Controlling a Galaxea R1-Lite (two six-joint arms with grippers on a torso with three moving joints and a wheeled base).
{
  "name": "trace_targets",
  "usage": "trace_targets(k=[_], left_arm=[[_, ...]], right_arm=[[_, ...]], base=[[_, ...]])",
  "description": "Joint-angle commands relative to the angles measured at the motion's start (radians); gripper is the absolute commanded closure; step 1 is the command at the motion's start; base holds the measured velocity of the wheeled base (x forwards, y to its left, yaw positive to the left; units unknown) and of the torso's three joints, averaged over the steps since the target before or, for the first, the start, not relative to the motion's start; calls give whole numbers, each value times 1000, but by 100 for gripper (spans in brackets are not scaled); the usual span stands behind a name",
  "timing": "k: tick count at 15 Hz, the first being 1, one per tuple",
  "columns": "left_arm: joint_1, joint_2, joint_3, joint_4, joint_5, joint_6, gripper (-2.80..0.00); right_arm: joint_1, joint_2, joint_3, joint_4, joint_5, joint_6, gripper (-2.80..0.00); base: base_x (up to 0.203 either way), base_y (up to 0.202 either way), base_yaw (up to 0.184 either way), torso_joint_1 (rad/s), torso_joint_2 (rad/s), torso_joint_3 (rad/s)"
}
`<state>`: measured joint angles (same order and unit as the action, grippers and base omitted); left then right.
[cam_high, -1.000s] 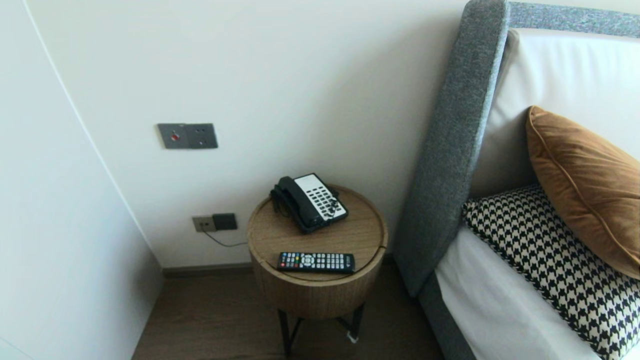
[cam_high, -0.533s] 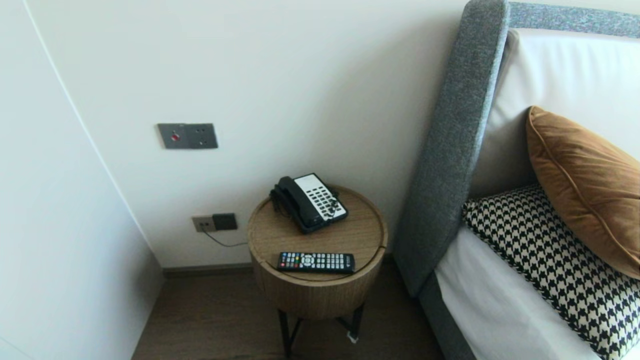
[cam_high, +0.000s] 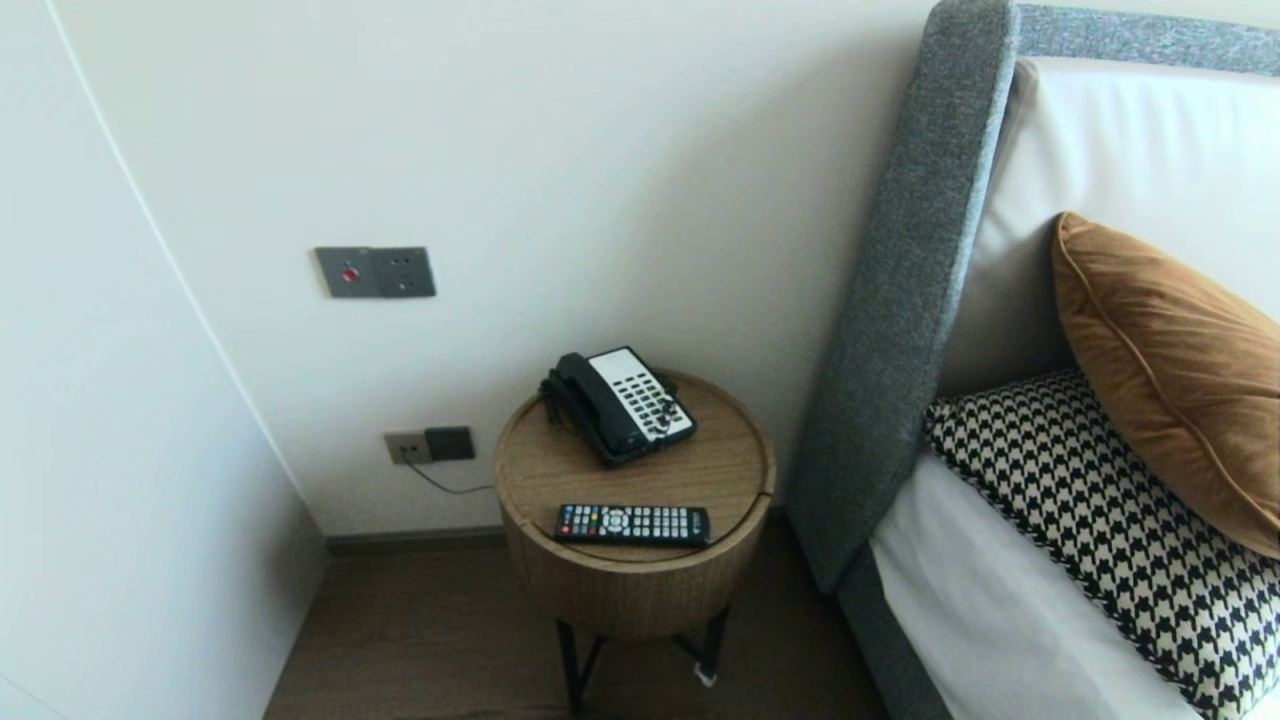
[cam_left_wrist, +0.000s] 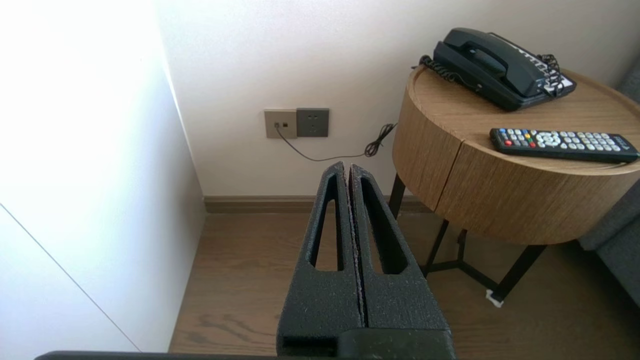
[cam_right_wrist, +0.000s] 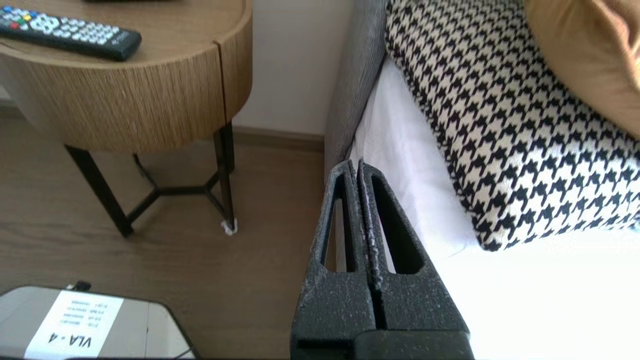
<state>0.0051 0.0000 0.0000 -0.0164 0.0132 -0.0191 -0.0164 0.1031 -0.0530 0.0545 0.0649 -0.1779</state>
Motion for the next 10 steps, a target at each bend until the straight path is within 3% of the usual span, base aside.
trace_targets(k=[1, 10], left_arm=[[1, -2, 0, 0, 1, -1, 0], [1, -2, 0, 0, 1, -1, 0]], right_arm=[[0, -17, 7, -21, 1, -16, 0], [3, -46, 13, -28, -2, -8, 0]], base=[[0, 0, 0, 0, 0, 0], [0, 0, 0, 0, 0, 0]])
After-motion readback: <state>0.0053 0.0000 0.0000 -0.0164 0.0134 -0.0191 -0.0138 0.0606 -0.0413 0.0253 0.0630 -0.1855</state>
